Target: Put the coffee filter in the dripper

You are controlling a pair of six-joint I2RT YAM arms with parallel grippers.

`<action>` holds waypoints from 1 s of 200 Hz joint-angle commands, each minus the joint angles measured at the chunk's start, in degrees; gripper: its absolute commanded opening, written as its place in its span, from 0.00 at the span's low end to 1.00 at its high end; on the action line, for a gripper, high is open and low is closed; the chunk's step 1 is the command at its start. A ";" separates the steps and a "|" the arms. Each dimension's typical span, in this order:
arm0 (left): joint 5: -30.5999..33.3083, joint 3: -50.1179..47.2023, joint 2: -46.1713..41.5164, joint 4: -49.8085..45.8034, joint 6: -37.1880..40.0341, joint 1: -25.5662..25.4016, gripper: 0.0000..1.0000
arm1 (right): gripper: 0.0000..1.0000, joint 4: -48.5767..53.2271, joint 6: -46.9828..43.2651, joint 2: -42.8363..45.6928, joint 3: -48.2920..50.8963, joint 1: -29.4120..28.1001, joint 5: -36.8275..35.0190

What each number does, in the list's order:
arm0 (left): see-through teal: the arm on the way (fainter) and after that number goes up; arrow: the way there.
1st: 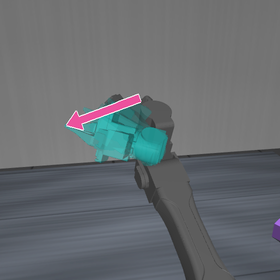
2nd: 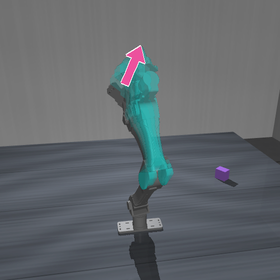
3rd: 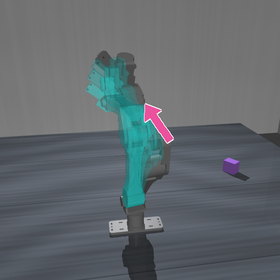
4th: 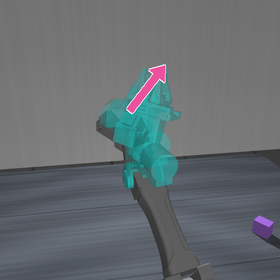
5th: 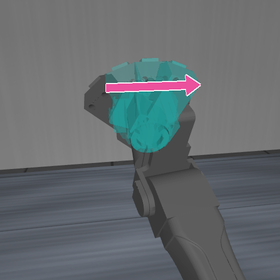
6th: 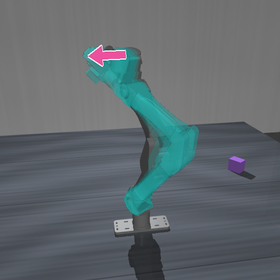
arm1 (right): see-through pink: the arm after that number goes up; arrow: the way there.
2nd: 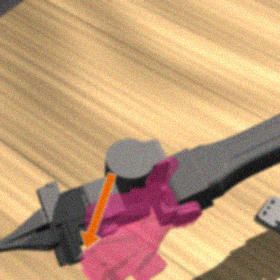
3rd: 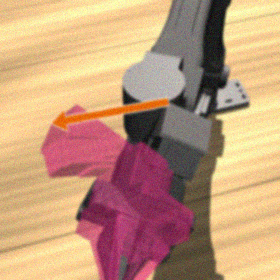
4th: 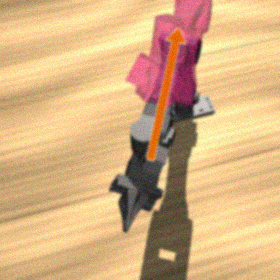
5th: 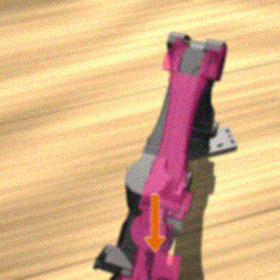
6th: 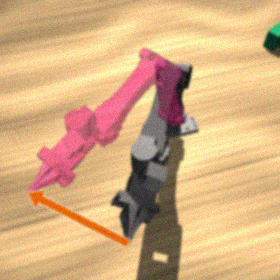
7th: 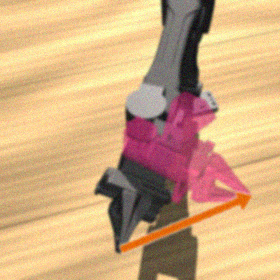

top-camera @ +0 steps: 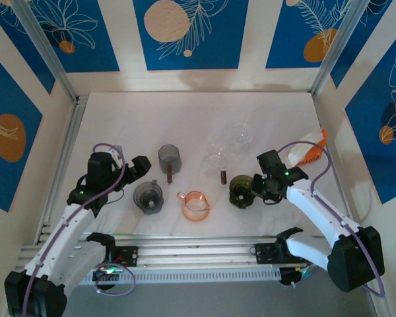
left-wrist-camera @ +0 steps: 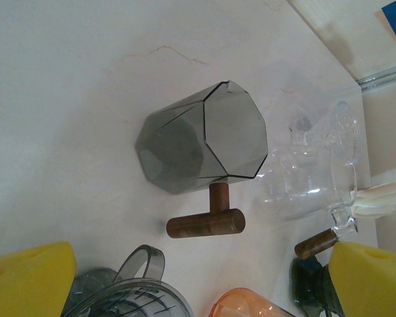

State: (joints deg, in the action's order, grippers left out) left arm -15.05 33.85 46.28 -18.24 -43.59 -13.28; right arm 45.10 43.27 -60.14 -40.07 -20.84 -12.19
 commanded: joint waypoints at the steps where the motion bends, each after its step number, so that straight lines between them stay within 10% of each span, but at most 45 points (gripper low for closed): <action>1: -1.23 0.78 -0.20 -1.53 -0.40 -0.61 0.99 | 0.04 4.90 -1.67 1.95 -2.74 -0.51 -0.09; 77: -0.42 2.62 -1.97 -4.55 0.26 -0.61 1.00 | 0.00 14.52 -7.10 4.94 -19.82 -8.03 6.58; 145: -0.16 3.50 -2.47 -5.27 0.36 -0.63 1.00 | 0.00 7.46 -9.74 -10.41 -30.40 -25.02 11.77; 200: 0.22 3.51 -3.11 -6.54 1.02 -0.61 1.00 | 0.00 3.16 -10.92 -15.87 -30.61 -27.72 11.72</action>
State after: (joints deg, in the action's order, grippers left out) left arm -14.98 35.53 44.18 -23.09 -43.38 -13.32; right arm 51.00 33.87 -76.14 -69.28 -48.27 -2.11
